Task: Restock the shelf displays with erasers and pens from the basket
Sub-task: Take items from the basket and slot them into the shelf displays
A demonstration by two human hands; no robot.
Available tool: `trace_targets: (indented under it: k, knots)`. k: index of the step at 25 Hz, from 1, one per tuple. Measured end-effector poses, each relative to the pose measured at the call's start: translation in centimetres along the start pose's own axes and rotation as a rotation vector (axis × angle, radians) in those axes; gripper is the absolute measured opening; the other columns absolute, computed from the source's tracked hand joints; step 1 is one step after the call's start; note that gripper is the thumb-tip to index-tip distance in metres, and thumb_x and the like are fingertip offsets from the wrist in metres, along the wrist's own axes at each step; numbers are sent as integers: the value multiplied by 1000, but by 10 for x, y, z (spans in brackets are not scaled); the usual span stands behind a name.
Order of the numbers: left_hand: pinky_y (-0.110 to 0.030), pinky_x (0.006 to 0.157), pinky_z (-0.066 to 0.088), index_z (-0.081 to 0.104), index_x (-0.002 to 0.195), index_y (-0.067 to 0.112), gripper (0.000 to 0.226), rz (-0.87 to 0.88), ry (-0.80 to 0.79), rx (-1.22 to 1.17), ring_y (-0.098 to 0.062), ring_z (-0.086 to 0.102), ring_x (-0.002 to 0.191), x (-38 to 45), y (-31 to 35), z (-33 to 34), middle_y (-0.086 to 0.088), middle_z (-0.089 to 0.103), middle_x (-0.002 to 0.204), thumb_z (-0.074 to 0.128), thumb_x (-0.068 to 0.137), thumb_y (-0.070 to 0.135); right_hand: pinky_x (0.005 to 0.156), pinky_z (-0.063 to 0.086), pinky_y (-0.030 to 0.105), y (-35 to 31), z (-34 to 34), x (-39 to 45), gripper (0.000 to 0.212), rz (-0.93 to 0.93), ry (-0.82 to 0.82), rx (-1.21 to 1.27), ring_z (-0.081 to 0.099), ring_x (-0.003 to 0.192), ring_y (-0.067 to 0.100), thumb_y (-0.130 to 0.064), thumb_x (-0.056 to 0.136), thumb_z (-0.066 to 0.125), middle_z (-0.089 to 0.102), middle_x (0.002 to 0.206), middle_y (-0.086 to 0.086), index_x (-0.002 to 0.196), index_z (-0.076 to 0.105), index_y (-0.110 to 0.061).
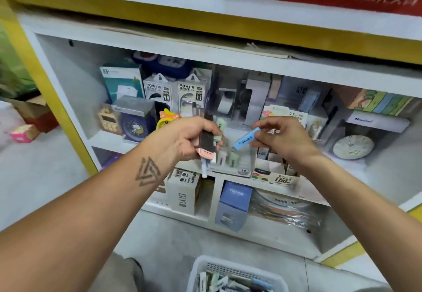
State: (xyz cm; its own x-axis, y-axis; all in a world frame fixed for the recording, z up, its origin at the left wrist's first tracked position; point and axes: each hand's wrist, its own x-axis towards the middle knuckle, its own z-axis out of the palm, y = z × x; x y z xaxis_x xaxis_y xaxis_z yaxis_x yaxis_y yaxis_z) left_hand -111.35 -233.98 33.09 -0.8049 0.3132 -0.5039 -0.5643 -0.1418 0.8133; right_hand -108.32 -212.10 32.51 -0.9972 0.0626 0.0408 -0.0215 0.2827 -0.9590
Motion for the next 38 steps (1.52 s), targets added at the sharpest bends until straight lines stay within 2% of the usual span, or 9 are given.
trace_targets:
  k: [6,12,20,22,25,27,30,32,38]
  knots:
    - [-32,58,56,58,86,1,9,6,92,7,-22,61,60,9,14,-34,-15,63,69,59,83,-8,71,60,27,5,39,34,15,-335,78,-344,69,77,16,-7,87,74,66,85,1,96,68,-18]
    - [-28,52,56,58,82,1,11,7,87,-8,-22,59,58,13,19,-44,-16,61,68,57,83,-10,73,56,31,19,71,49,13,-392,31,-623,58,70,-1,-18,84,79,62,77,-20,92,71,-26]
    - [-27,51,56,60,83,0,9,-17,102,0,-20,61,51,11,13,-45,-16,62,69,58,85,-9,65,51,30,22,81,46,9,-449,-31,-820,54,66,7,-19,85,76,58,70,-19,87,74,-28]
    - [-27,50,57,60,82,0,9,-11,105,13,-20,62,48,10,12,-44,-15,63,64,59,84,-9,67,48,27,20,84,47,12,-439,-80,-848,58,72,7,-18,88,73,64,76,-19,91,76,-29]
    - [-28,50,57,59,81,-2,8,-5,87,23,-20,63,45,9,12,-40,-15,63,58,59,85,-9,79,48,27,18,84,48,26,-365,-201,-983,63,96,12,-15,93,61,73,106,-14,105,76,-32]
    - [-29,54,57,59,82,-4,6,-11,56,25,-21,64,48,8,12,-34,-17,64,59,59,86,-8,89,50,29,16,78,47,31,-315,-232,-881,63,104,11,-10,96,58,71,116,-11,115,74,-27]
    - [-33,62,56,60,86,-2,6,-14,16,34,-22,65,54,9,12,-24,-17,66,64,59,86,-8,68,52,27,4,62,45,25,-42,-129,-128,69,78,12,-5,95,60,77,96,-1,112,72,-19]
    - [-29,55,57,62,87,-1,7,-12,-7,70,-20,65,51,8,10,-14,-15,66,64,60,86,-8,56,51,25,-4,50,42,18,84,-144,228,67,69,20,-4,92,64,75,84,8,108,71,-10]
    - [-29,55,57,62,86,0,4,-33,-83,94,-21,66,57,11,3,10,-15,66,71,62,86,-4,53,54,22,-7,30,32,13,51,-69,218,64,57,17,1,83,75,70,71,14,94,69,-2]
